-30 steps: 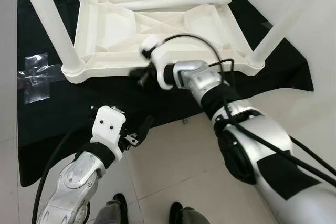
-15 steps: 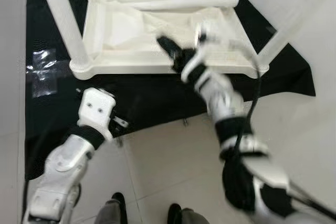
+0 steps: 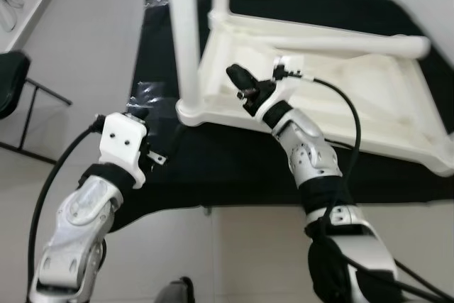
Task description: Building children table
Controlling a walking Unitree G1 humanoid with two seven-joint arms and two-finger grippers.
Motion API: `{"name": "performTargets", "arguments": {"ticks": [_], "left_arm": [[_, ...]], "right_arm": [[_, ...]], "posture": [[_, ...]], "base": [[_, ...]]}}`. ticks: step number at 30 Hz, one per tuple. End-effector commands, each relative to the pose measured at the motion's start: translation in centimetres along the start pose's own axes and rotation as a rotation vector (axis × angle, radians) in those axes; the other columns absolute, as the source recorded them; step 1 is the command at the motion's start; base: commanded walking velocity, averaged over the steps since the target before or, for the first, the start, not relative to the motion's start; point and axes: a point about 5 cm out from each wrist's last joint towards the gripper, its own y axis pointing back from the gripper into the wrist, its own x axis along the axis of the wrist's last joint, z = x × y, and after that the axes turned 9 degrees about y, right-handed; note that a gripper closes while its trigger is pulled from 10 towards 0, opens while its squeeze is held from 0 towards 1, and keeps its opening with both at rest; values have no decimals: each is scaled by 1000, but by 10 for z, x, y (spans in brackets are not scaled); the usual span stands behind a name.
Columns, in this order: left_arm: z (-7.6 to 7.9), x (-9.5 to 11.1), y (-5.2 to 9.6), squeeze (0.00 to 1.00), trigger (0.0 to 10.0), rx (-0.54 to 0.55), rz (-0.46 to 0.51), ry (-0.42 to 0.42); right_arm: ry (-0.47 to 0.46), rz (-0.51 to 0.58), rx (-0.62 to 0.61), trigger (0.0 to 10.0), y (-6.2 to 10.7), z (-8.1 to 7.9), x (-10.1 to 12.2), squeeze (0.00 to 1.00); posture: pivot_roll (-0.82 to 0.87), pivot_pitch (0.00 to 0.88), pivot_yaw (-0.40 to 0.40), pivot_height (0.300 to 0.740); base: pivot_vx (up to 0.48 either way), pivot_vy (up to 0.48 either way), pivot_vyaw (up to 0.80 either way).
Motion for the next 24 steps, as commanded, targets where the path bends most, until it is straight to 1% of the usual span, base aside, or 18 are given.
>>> {"name": "performTargets", "arguments": {"ticks": [1,3,5,6,7,8,9,10,11,12,13,14,15,16,20,21,23,24], "left_arm": [[19,-7,-1,0,10000,-89,-24,40],[29,-10,-2,0,10000,-137,-33,70],[31,-11,-2,0,10000,-150,-34,80],[47,-23,5,0,10000,-268,-106,113],[51,-26,8,0,10000,-302,-126,123],[57,-31,12,0,10000,-347,-157,132],[60,-33,14,0,10000,-369,-172,134],[63,-34,17,0,10000,-393,-189,146],[64,-35,18,0,10000,-408,-199,154],[64,-36,20,0,10000,-419,-210,163],[64,-36,20,0,10000,-419,-210,163],[65,-38,22,0,10000,-433,-226,165],[65,-38,22,0,10000,-433,-226,165],[63,-40,23,0,10000,-426,-237,155],[59,-46,26,0,10000,-401,-257,151],[59,-46,26,0,10000,-401,-257,151],[56,-51,30,0,10000,-386,-271,151],[56,-51,30,0,10000,-386,-271,151]], "right_arm": [[10,-1,-51,10000,13,15,4,0],[53,-11,-1,10000,15,13,5,0],[68,-15,16,10000,16,12,6,0],[136,-8,274,10000,31,3,10,0],[153,-11,351,10000,36,-1,10,0],[199,-63,467,10000,46,-1,11,1000],[223,-104,525,10000,53,1,11,1000],[267,-157,591,10000,61,6,12,1000],[293,-192,630,10000,67,10,13,1000],[327,-232,666,10000,73,15,15,1000],[327,-232,666,10000,73,15,15,1000],[378,-300,695,10000,79,22,15,1000],[378,-300,695,10000,79,22,15,1000],[427,-397,695,10000,84,30,12,1000],[501,-559,658,10000,89,46,6,1000],[501,-559,658,10000,89,46,6,1000],[534,-627,636,10000,95,55,11,1000],[534,-627,636,10000,95,55,11,1000]], "posture": [[160,205,-95,740],[160,205,-95,740],[160,205,-95,740],[157,205,-93,740],[157,205,-93,740],[152,205,-91,740],[151,206,-91,740],[151,207,-95,740],[151,208,-95,740],[150,209,-97,740],[150,209,-97,740],[149,209,-98,740],[149,209,-98,740],[149,209,-99,740],[149,213,-104,740],[149,213,-104,740],[145,216,-103,740],[145,216,-103,740]], "base": [[0,0,0],[0,0,0],[0,0,0],[0,0,0],[0,0,0],[0,0,0],[0,0,0],[0,0,0],[0,0,0],[0,0,0],[0,0,0],[0,0,0],[0,0,0],[0,0,0],[0,0,0],[0,0,0],[0,0,0],[0,0,0]]}}
